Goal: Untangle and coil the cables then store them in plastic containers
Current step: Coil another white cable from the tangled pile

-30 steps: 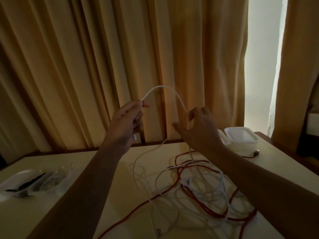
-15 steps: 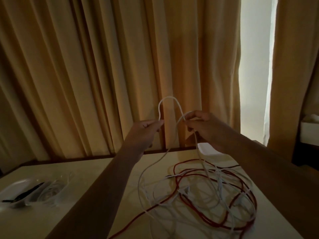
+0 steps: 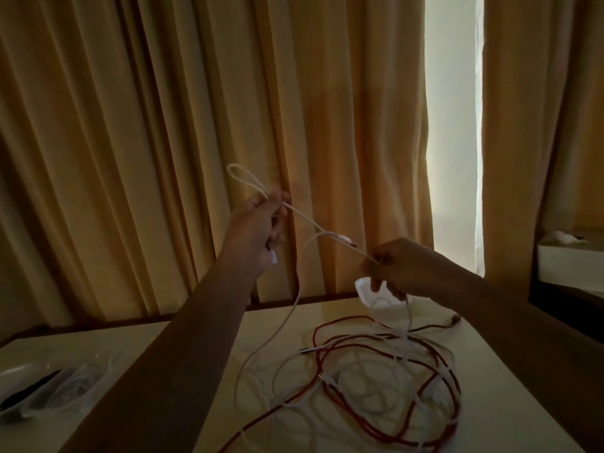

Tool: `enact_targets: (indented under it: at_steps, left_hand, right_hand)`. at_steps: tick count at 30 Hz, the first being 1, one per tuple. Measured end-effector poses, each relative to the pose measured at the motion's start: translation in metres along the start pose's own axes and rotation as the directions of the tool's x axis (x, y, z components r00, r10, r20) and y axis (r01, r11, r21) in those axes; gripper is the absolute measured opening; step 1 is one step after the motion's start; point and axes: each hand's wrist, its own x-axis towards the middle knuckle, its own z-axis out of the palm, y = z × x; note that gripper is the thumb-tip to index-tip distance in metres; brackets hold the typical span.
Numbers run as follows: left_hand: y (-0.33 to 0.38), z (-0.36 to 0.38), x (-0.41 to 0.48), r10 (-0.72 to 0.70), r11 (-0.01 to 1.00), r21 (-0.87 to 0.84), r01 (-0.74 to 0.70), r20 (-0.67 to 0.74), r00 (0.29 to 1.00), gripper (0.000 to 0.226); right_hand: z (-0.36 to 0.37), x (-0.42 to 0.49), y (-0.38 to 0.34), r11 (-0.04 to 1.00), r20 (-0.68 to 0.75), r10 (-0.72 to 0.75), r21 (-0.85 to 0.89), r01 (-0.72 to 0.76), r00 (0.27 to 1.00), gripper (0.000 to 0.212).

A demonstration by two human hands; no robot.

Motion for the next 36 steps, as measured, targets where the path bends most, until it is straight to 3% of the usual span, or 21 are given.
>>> enact_targets:
  at_steps: [3,4,6,8,10,14,16,18,22,26,28,30,32,33,36]
  left_hand:
    - [-0.003,-0.012,0.000,-0.011,1.000,0.004,0.011,-0.146,0.989,0.024]
    - [-0.005,-0.014,-0.003,-0.021,0.996,0.082,0.037,-0.185,0.983,0.025]
    - [-0.013,-0.015,-0.010,-0.010,0.915,0.394,0.090,-0.202,0.979,0.032]
    - [-0.021,-0.010,-0.020,0.007,0.824,0.563,0.064,-0.124,0.992,0.039]
    - [-0.022,-0.001,-0.027,-0.023,0.861,0.509,0.010,0.018,1.000,0.043]
    - [-0.014,0.011,-0.025,-0.101,0.927,0.376,-0.004,0.260,0.960,0.051]
    - [-0.012,0.013,-0.023,-0.097,0.934,0.358,-0.019,0.302,0.948,0.055]
    - [-0.008,0.014,-0.025,-0.054,0.914,0.399,-0.076,0.304,0.951,0.040]
    - [-0.004,-0.001,-0.017,0.009,0.935,0.347,-0.078,0.194,0.981,0.014]
    - [0.000,-0.037,-0.004,0.008,0.999,0.039,-0.004,-0.096,0.995,0.020]
    - [-0.004,-0.048,-0.006,-0.014,0.992,0.120,0.032,-0.145,0.989,0.029]
    - [-0.013,-0.045,-0.014,-0.015,0.886,0.458,0.066,-0.114,0.993,0.027]
    - [-0.020,-0.031,-0.026,-0.027,0.742,0.670,0.027,-0.011,1.000,0.022]
    - [-0.023,-0.023,-0.031,-0.029,0.728,0.686,-0.017,0.055,0.998,0.020]
    - [-0.026,-0.004,-0.040,-0.079,0.898,0.439,-0.039,0.249,0.965,0.031]
  right_hand:
    - [-0.007,-0.007,0.004,0.985,-0.059,-0.017,0.173,0.027,0.998,0.021]
    - [-0.009,-0.009,0.002,0.952,-0.085,-0.032,0.300,0.056,0.996,0.022]
    - [-0.012,-0.009,-0.008,0.867,-0.136,-0.060,0.484,0.119,0.989,0.025]
    - [-0.013,-0.006,-0.022,0.910,-0.191,-0.110,0.376,0.176,0.975,0.027]
    - [-0.011,0.003,-0.040,0.966,-0.193,-0.185,0.142,0.214,0.964,0.029]
    - [-0.009,0.020,-0.055,0.962,-0.211,-0.264,-0.120,0.243,0.941,0.025]
    - [-0.011,0.026,-0.053,0.939,-0.243,-0.314,-0.219,0.264,0.918,0.020]
    - [-0.013,0.028,-0.048,0.921,-0.264,-0.346,-0.280,0.271,0.901,0.022]
    - [-0.022,0.024,-0.038,0.944,-0.197,-0.265,-0.253,0.212,0.944,0.033]
    - [-0.030,0.013,-0.008,0.932,-0.039,-0.185,-0.322,0.163,0.982,0.028]
    - [-0.031,0.011,0.004,0.948,-0.060,-0.158,-0.287,0.134,0.986,0.031]
    - [-0.026,0.011,0.003,0.964,-0.108,-0.169,-0.225,0.142,0.980,0.031]
    - [-0.016,0.012,-0.007,0.976,-0.129,-0.195,-0.119,0.181,0.972,0.030]
    - [-0.011,0.013,-0.014,0.975,-0.122,-0.217,-0.084,0.208,0.968,0.030]
    - [0.005,0.017,-0.033,0.958,-0.060,-0.275,-0.098,0.269,0.960,0.029]
